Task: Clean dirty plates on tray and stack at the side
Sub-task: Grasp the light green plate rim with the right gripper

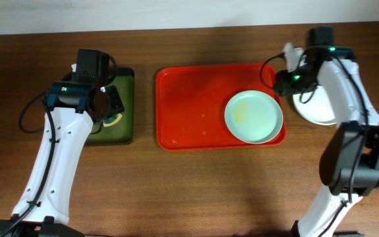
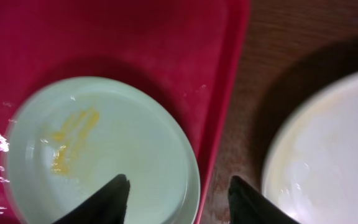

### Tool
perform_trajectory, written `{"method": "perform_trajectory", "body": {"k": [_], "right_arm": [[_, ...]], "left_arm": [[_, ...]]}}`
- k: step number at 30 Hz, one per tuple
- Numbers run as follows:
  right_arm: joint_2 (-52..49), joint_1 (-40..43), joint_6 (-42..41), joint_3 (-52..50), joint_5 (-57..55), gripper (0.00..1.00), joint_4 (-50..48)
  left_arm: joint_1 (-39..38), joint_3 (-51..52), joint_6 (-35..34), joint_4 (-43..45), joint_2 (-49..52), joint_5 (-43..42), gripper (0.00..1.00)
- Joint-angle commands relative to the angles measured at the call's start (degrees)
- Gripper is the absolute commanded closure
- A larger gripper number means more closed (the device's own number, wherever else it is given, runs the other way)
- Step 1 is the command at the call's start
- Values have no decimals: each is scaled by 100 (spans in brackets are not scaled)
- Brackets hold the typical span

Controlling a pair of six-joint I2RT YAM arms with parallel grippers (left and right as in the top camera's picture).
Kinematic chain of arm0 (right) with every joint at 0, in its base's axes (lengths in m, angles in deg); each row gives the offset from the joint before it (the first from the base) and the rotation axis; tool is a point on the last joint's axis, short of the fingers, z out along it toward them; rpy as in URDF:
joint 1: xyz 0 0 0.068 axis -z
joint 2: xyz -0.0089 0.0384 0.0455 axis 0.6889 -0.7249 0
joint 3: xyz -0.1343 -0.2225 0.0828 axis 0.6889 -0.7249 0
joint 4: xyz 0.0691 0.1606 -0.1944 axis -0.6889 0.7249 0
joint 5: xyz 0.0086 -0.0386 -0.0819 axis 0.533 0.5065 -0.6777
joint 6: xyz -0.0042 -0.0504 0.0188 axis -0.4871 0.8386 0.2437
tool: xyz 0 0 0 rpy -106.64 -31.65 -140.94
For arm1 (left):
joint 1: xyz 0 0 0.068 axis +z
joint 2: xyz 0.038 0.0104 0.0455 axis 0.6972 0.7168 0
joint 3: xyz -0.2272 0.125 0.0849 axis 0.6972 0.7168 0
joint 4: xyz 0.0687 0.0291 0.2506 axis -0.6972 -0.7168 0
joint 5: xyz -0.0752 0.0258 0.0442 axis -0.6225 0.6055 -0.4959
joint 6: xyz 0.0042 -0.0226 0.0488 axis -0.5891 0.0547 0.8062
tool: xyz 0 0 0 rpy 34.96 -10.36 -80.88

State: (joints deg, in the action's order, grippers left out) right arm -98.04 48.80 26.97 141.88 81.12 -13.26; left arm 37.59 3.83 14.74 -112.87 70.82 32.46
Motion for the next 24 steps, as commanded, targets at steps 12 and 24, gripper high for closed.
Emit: {"method": "perform_trajectory", "body": {"k": [12,24], "right_arm": [[-625,-306,514,-734,310,61,-332],[-625,-636,-3128,-772,46,47,595]], "left_arm": [[13,22,-28,15,-46,-85,100],[13,22,-28,20,-46,-87,100]]}}
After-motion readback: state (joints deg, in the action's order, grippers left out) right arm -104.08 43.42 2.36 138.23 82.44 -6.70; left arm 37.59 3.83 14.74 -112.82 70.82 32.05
